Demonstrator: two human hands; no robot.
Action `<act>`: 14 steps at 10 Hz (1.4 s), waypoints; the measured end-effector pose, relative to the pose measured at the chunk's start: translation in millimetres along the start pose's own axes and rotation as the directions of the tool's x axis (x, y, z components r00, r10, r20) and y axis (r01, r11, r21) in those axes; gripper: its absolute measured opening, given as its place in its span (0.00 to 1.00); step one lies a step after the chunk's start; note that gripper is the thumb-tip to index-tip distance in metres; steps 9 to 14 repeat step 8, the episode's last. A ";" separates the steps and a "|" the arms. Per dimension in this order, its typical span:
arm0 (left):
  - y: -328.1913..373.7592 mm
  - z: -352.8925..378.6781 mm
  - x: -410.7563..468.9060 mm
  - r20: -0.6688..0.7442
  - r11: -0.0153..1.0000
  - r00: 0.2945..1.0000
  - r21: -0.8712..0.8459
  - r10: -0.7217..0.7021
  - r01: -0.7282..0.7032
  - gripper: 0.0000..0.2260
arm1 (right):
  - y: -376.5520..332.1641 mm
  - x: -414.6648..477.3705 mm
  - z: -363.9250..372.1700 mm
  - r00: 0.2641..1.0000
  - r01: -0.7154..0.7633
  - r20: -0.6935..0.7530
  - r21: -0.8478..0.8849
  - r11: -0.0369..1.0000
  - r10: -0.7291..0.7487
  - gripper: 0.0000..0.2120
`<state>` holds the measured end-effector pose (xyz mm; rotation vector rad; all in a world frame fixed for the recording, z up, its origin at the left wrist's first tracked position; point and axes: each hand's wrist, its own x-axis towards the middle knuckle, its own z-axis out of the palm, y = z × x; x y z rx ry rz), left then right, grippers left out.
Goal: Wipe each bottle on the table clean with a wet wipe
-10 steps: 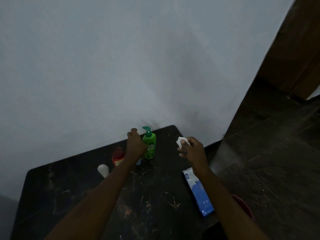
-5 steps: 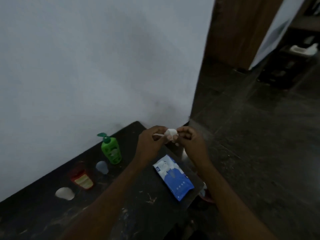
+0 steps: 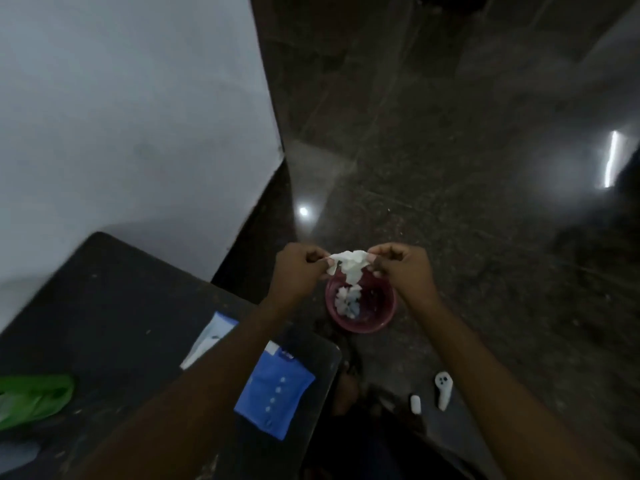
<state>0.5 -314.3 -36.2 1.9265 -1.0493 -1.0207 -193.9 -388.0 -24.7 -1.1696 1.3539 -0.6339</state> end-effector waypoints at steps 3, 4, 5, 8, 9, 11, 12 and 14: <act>-97.8 124.3 121.6 0.202 0.962 0.964 0.245 -0.173 0.121 0.02 | 166.7 137.7 -5.1 0.931 -0.363 -0.101 -0.133 0.922 0.352 0.10; -128.7 157.1 140.5 0.255 0.936 0.944 0.331 -0.210 0.119 0.04 | 220.1 166.0 -2.8 0.910 -0.411 -0.149 -0.211 0.887 0.386 0.10; -146.8 177.0 149.1 0.337 0.906 0.900 0.404 -0.276 0.127 0.11 | 249.3 179.1 -2.8 0.887 -0.459 -0.205 -0.283 0.842 0.415 0.10; -162.3 162.8 146.5 0.476 0.822 0.827 0.569 -0.299 -0.030 0.15 | 252.5 152.0 -15.1 0.883 -0.469 -0.249 -0.399 0.788 0.399 0.13; -162.3 162.8 146.5 0.476 0.822 0.827 0.569 -0.299 -0.030 0.15 | 252.5 152.0 -15.1 0.883 -0.469 -0.249 -0.399 0.788 0.399 0.13; -162.3 162.8 146.5 0.476 0.822 0.827 0.569 -0.299 -0.030 0.15 | 252.5 152.0 -15.1 0.883 -0.469 -0.249 -0.399 0.788 0.399 0.13; -162.3 162.8 146.5 0.476 0.822 0.827 0.569 -0.299 -0.030 0.15 | 252.5 152.0 -15.1 0.883 -0.469 -0.249 -0.399 0.788 0.399 0.13; -162.3 162.8 146.5 0.476 0.822 0.827 0.569 -0.299 -0.030 0.15 | 252.5 152.0 -15.1 0.883 -0.469 -0.249 -0.399 0.788 0.399 0.13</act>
